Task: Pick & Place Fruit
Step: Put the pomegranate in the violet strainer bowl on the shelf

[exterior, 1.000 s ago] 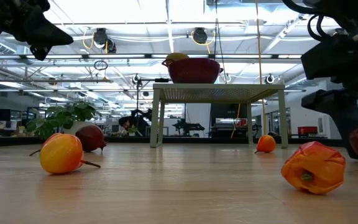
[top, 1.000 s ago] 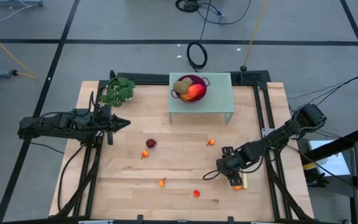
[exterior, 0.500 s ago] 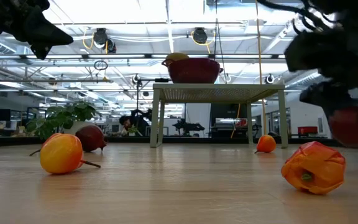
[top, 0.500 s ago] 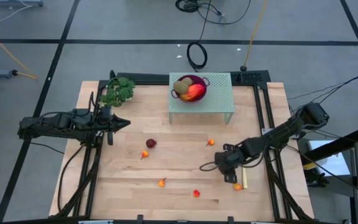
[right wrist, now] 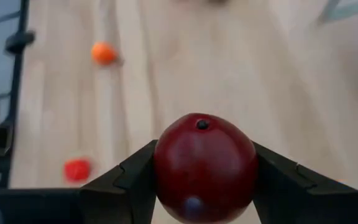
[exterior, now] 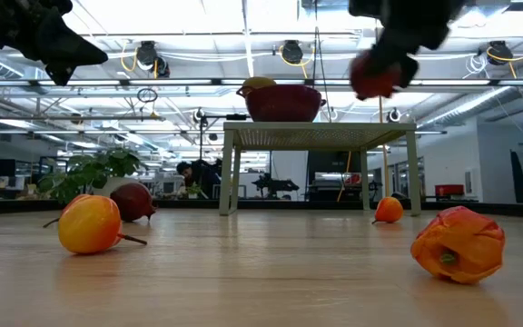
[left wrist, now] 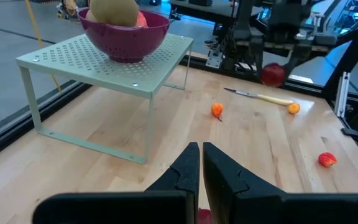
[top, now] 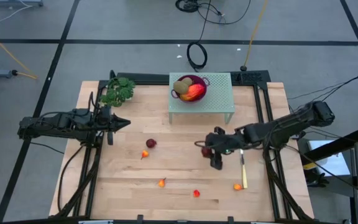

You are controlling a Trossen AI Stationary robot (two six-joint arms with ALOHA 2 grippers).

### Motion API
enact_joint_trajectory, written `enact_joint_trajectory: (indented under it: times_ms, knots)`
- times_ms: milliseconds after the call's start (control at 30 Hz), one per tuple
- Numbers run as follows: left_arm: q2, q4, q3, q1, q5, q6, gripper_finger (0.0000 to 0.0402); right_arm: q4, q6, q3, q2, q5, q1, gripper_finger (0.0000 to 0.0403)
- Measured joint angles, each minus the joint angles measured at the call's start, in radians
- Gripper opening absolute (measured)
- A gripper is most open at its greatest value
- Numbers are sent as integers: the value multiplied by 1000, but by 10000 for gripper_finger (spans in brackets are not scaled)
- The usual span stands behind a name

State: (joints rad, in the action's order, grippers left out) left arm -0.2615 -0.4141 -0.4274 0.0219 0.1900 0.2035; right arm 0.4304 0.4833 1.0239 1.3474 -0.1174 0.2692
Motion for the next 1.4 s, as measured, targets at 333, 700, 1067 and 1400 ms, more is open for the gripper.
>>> enact_joint_trajectory:
  times_ms: [333,700,1067,1400]
  knots:
    - [0,0,0,0,46,-21,19,-15,-51,115,1,-125,-136,196]
    - [0,0,0,0,48,-45,19,-121,-259,219,1,-123,-322,196]
    - [0,22,0,0,48,-43,19,-208,-479,241,4,-26,-598,199]
    - [0,27,0,0,116,-40,19,-328,-488,243,72,229,-791,202]
